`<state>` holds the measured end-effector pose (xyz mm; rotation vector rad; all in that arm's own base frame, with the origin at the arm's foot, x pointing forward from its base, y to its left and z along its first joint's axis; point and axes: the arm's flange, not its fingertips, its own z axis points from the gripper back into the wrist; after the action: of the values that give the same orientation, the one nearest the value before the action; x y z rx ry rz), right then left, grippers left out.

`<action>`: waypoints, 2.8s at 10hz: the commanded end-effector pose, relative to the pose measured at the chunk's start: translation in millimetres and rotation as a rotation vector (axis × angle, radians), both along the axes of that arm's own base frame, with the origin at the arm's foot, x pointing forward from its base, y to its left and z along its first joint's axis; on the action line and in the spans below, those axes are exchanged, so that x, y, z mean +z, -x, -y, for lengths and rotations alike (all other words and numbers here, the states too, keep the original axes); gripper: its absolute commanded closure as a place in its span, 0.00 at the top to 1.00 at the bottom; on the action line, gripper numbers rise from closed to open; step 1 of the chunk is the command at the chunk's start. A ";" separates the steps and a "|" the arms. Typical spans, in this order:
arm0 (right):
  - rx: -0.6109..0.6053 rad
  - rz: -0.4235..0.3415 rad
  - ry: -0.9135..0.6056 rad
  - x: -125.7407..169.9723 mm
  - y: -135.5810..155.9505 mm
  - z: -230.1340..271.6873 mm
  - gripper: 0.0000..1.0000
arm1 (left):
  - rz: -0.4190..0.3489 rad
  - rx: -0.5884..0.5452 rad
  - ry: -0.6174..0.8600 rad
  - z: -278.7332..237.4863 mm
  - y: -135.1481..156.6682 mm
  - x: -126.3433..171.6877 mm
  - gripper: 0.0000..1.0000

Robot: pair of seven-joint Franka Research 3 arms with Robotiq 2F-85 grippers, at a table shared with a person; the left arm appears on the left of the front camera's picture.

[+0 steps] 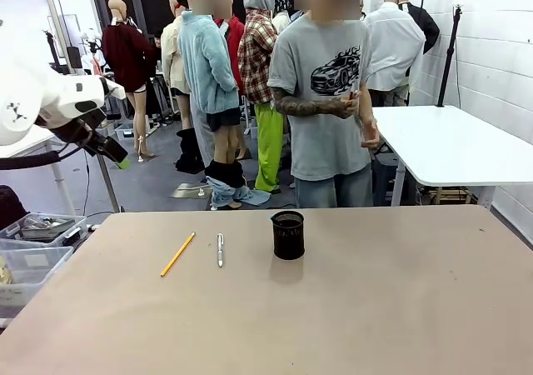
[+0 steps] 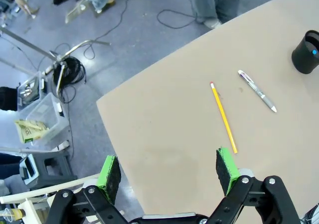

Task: Place the pens into the pen holder.
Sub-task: Pick up a writing instrument from the table and place it into the Pen holder.

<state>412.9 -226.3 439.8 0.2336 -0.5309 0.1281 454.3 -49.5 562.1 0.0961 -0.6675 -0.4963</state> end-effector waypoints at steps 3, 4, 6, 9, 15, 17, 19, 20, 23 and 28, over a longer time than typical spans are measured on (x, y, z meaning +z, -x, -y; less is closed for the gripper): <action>0.012 0.002 0.007 -2.5 0.9 0.7 0.78 | -0.198 -0.018 0.030 23.8 -44.1 -54.3 1.00; 0.012 0.002 0.007 -2.5 0.9 0.7 0.78 | -0.256 0.012 0.056 32.4 -75.1 -73.3 1.00; 0.012 0.002 0.007 -2.5 0.9 0.7 0.78 | -0.386 -0.044 0.081 58.6 -101.9 -111.7 1.00; 0.012 0.002 0.007 -2.5 0.9 0.7 0.78 | -0.471 -0.063 0.075 82.5 -112.7 -174.4 1.00; 0.012 0.002 0.007 -2.5 0.9 0.7 0.78 | -0.483 -0.053 0.014 74.9 -116.2 -204.7 1.00; 0.012 0.002 0.007 -2.5 0.9 0.7 0.78 | -0.466 -0.053 0.028 76.4 -121.0 -207.0 1.00; 0.012 0.002 0.007 -2.5 0.9 0.7 0.78 | -0.489 -0.056 0.044 86.9 -136.1 -224.0 1.00; 0.012 0.002 0.007 -2.5 0.9 0.7 0.78 | -0.513 -0.061 0.023 95.2 -136.2 -232.9 1.00; 0.012 0.002 0.007 -2.5 0.9 0.7 0.78 | -0.561 -0.071 -0.022 108.5 -135.1 -250.6 1.00; 0.012 0.002 0.007 -2.5 0.9 0.7 0.78 | -0.593 -0.079 -0.057 111.6 -130.2 -259.3 0.55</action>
<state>412.7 -226.6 439.6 0.2348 -0.5313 0.1273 582.8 -157.7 300.7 -0.0380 -0.0883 -0.6049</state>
